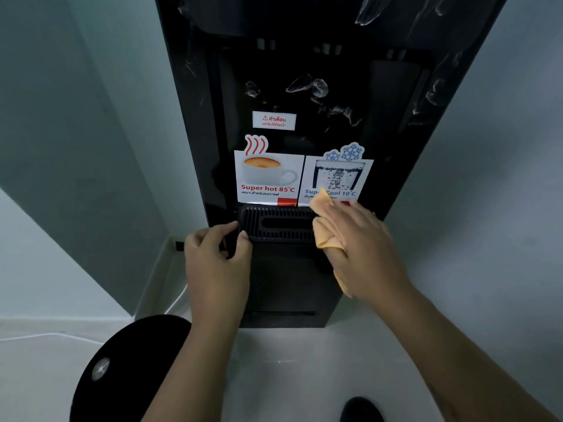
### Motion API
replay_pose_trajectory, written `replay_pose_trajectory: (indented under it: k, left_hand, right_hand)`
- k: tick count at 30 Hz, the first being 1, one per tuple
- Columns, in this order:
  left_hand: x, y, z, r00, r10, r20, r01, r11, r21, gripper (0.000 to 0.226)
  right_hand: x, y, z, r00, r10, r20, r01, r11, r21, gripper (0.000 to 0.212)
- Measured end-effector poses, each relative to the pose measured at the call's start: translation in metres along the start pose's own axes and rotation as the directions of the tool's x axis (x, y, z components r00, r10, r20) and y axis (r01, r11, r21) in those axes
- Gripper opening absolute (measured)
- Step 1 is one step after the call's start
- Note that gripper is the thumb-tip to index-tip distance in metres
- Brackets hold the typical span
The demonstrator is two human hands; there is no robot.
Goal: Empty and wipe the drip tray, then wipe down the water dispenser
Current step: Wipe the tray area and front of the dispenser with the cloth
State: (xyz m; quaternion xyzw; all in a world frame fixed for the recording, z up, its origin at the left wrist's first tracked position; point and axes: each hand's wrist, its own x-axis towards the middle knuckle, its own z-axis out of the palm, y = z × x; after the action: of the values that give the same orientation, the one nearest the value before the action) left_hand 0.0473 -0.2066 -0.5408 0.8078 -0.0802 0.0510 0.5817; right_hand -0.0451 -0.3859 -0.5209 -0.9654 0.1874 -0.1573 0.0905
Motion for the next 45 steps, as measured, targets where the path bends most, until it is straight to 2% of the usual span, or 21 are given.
replay_pose_trajectory:
  k: [3, 7, 9, 11, 12, 14, 16, 17, 19, 22, 25, 28, 31, 34, 36, 37, 39, 41, 43, 45]
  left_hand:
    - [0.002, -0.002, 0.002, 1.0, -0.018, -0.005, 0.018, 0.999, -0.038, 0.024]
    - [0.005, -0.003, 0.001, 0.991, -0.132, -0.022, 0.124, 0.967, -0.222, 0.022]
    - [0.007, -0.002, 0.001, 0.976, -0.215, 0.038, 0.215, 0.919, -0.331, 0.026]
    - [0.01, 0.001, 0.0, 0.937, -0.33, 0.113, 0.345, 0.831, -0.437, 0.025]
    - [0.011, 0.002, -0.001, 0.909, -0.385, 0.162, 0.412, 0.765, -0.495, 0.024]
    - [0.012, 0.004, -0.004, 0.853, -0.442, 0.277, 0.514, 0.627, -0.585, 0.025]
    - [0.012, 0.003, -0.006, 0.82, -0.445, 0.362, 0.57, 0.564, -0.598, 0.03]
    - [0.012, 0.002, -0.006, 0.812, -0.436, 0.387, 0.581, 0.552, -0.598, 0.032]
    - [0.011, 0.0, -0.005, 0.808, -0.432, 0.4, 0.587, 0.535, -0.608, 0.034]
    - [0.012, -0.002, -0.004, 0.815, -0.439, 0.379, 0.576, 0.54, -0.613, 0.036]
    - [0.011, -0.001, -0.002, 0.825, -0.428, 0.368, 0.562, 0.563, -0.606, 0.048]
    - [0.01, 0.001, -0.002, 0.832, -0.417, 0.366, 0.554, 0.588, -0.589, 0.035]
    - [0.01, -0.001, -0.002, 0.833, -0.403, 0.379, 0.553, 0.583, -0.596, 0.034]
    - [0.01, -0.004, -0.004, 0.831, -0.387, 0.399, 0.556, 0.579, -0.597, 0.033]
    - [0.01, -0.005, -0.004, 0.828, -0.39, 0.404, 0.561, 0.571, -0.599, 0.034]
    - [0.011, -0.005, -0.005, 0.827, -0.39, 0.405, 0.562, 0.564, -0.605, 0.034]
    - [0.01, -0.006, -0.005, 0.825, -0.39, 0.409, 0.565, 0.547, -0.617, 0.035]
    - [0.01, -0.008, -0.006, 0.817, -0.392, 0.422, 0.575, 0.519, -0.632, 0.039]
    - [0.008, -0.008, -0.009, 0.806, -0.395, 0.44, 0.59, 0.481, -0.648, 0.042]
    - [0.006, -0.005, -0.01, 0.791, -0.41, 0.454, 0.607, 0.434, -0.665, 0.035]
  right_hand:
    - [0.003, -0.011, 0.0, 0.99, -0.138, 0.015, 0.138, 0.99, -0.003, 0.058]
    - [0.02, -0.055, 0.009, 0.953, -0.283, 0.105, 0.267, 0.953, 0.143, 0.054]
    - [0.025, -0.059, 0.012, 0.926, -0.348, 0.144, 0.324, 0.931, 0.167, 0.049]
    - [0.023, -0.042, 0.007, 0.918, -0.37, 0.145, 0.356, 0.927, 0.115, 0.046]
    - [0.018, -0.028, 0.005, 0.934, -0.34, 0.108, 0.334, 0.94, 0.073, 0.044]
    - [0.006, 0.004, 0.0, 0.984, -0.177, -0.037, 0.178, 0.983, 0.038, 0.04]
    - [-0.005, 0.02, 0.001, 0.987, -0.033, -0.156, 0.04, 0.999, 0.037, 0.035]
    - [-0.005, 0.016, 0.005, 0.983, -0.016, -0.182, 0.023, 0.999, 0.035, 0.035]
    - [0.006, -0.014, 0.015, 0.982, -0.085, -0.167, 0.094, 0.995, 0.043, 0.038]
    - [0.026, -0.066, 0.028, 0.954, -0.298, -0.042, 0.3, 0.948, 0.106, 0.041]
    - [0.034, -0.052, 0.018, 0.904, -0.417, 0.099, 0.412, 0.909, 0.067, 0.045]
    - [0.018, 0.007, 0.001, 0.944, -0.312, 0.105, 0.311, 0.95, 0.023, 0.043]
    - [-0.002, 0.044, -0.006, 0.997, -0.081, 0.02, 0.078, 0.99, 0.118, 0.039]
    - [-0.002, 0.035, 0.005, 0.986, 0.123, -0.113, -0.095, 0.97, 0.222, 0.037]
    - [0.004, 0.009, 0.012, 0.963, 0.172, -0.207, -0.134, 0.973, 0.186, 0.034]
    - [0.008, -0.008, 0.016, 0.963, 0.128, -0.236, -0.105, 0.989, 0.107, 0.034]
    - [0.015, -0.043, 0.024, 0.978, -0.071, -0.196, 0.075, 0.997, 0.014, 0.039]
    - [0.027, -0.073, 0.032, 0.958, -0.278, -0.067, 0.282, 0.957, 0.061, 0.045]
    - [0.042, -0.089, 0.034, 0.92, -0.387, 0.051, 0.379, 0.917, 0.124, 0.046]
    - [0.05, -0.079, 0.027, 0.861, -0.488, 0.145, 0.466, 0.87, 0.16, 0.046]
